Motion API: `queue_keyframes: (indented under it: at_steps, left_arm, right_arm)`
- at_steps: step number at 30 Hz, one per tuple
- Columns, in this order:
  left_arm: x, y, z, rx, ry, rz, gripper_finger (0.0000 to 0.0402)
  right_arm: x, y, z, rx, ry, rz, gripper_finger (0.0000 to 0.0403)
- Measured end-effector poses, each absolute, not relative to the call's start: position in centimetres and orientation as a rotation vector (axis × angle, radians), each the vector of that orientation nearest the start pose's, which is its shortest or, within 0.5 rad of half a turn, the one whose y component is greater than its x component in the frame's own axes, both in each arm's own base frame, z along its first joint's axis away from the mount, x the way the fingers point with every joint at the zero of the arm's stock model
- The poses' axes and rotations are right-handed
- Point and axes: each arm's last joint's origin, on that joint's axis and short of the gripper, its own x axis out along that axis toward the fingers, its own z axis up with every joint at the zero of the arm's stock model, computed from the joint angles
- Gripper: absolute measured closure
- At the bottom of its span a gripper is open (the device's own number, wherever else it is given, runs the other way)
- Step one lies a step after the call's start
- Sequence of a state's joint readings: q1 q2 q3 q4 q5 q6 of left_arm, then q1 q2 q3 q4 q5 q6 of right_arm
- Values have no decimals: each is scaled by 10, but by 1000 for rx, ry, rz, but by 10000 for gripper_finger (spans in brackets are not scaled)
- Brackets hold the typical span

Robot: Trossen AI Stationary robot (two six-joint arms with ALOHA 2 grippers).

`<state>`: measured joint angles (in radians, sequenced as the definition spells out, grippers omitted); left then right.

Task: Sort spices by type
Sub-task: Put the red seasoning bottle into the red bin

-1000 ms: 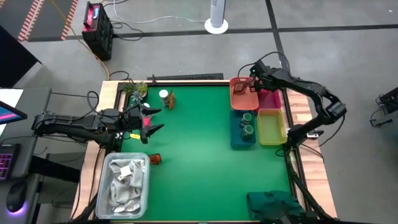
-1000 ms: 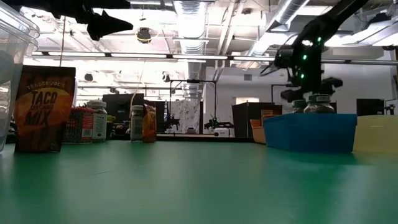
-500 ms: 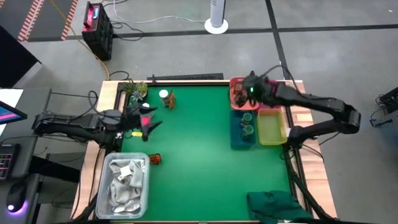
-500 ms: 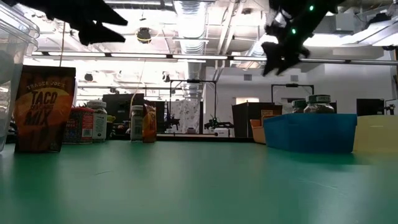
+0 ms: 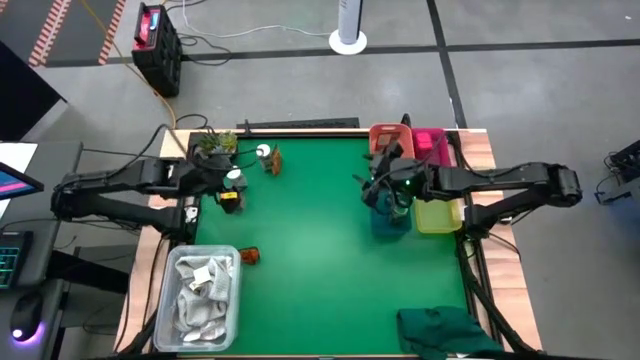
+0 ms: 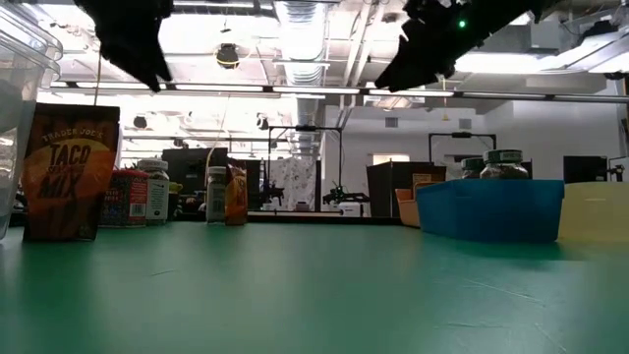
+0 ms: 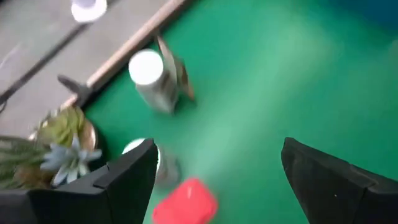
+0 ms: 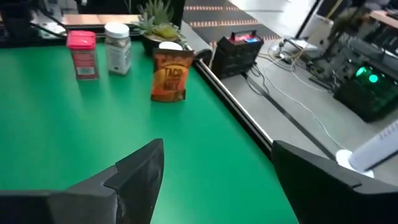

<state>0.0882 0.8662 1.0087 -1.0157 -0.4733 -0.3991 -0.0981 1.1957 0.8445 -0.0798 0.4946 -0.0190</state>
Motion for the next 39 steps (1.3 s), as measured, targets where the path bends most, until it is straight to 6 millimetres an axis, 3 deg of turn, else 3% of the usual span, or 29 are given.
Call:
queue_keyframes:
  at_steps: [4,13,21,39]
  left_arm:
    - [152,30,322,-148,985,612,74]
    - [167,37,296,-72,1478,397,74]
    - [169,47,295,8,1481,319,74]
    - [150,71,252,87,1492,276,97]
  right_arm:
    - [256,-39,273,-136,412,-573,77]
    - [254,-42,274,-149,409,-583,78]
    - [254,-37,274,-168,419,-561,78]
    - [256,-30,276,-184,392,-532,78]
